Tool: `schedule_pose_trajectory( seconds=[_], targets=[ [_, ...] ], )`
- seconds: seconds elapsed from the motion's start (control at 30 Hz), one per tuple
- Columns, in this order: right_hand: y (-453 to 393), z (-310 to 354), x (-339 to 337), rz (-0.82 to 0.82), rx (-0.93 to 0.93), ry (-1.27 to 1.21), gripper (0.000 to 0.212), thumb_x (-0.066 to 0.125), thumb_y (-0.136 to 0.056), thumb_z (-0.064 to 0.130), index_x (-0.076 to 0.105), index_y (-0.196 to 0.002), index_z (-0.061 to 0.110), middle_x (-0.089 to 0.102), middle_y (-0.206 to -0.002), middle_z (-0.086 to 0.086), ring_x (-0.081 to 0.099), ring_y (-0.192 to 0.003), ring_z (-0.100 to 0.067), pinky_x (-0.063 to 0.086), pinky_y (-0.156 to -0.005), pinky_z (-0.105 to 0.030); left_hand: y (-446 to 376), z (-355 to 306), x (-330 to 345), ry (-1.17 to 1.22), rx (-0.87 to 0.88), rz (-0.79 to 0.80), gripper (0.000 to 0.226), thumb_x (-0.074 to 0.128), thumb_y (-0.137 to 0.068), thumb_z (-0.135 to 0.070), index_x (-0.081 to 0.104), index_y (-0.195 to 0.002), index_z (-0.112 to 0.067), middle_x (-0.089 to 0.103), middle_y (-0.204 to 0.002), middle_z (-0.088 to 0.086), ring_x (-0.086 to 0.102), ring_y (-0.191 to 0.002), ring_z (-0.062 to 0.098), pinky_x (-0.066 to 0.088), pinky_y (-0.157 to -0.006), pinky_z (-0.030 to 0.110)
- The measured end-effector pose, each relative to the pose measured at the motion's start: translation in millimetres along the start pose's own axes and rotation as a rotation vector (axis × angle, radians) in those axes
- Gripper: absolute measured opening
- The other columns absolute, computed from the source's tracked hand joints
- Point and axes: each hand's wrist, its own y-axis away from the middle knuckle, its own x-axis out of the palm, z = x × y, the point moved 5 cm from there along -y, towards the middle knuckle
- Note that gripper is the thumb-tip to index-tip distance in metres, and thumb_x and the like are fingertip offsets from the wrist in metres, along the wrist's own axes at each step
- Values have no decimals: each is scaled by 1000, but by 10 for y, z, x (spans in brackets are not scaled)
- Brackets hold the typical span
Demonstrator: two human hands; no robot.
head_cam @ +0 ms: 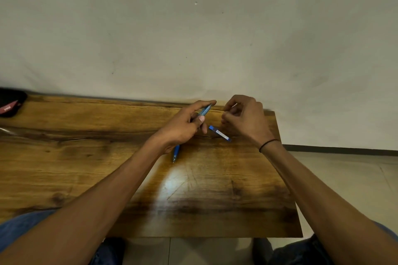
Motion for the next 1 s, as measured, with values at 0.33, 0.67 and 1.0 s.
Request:
schedule_pose_trajectory(
  seconds=[0.33, 0.67, 1.0],
  targets=[
    [37, -191, 259, 123, -76, 482, 6, 73, -96, 17, 69, -93, 14, 71, -100, -8, 67, -95, -31, 58, -78, -48, -15, 29, -35, -24, -44, -35, 51, 45, -112, -12, 51, -149, -46, 73, -78, -6, 53, -70, 8, 46, -75, 29],
    [11, -253, 276, 201, -77, 503, 12, 74, -93, 12, 70, -103, 10, 71, -110, -12, 67, -102, -33, 58, -84, -49, -10, 26, -17, -37, -97, -31, 46, 46, -112, -14, 50, -151, -39, 74, -85, -7, 57, -80, 4, 44, -88, 35],
    [-85, -43, 38, 174, 126, -427, 8, 67, -100, 2, 73, -105, 0, 75, -86, -15, 73, -75, -20, 61, -61, -27, -10, 56, 37, -58, -125, -19, 35, 48, -112, -19, 55, -146, -26, 77, -88, -6, 66, -96, 4, 47, -95, 34]
  ],
)
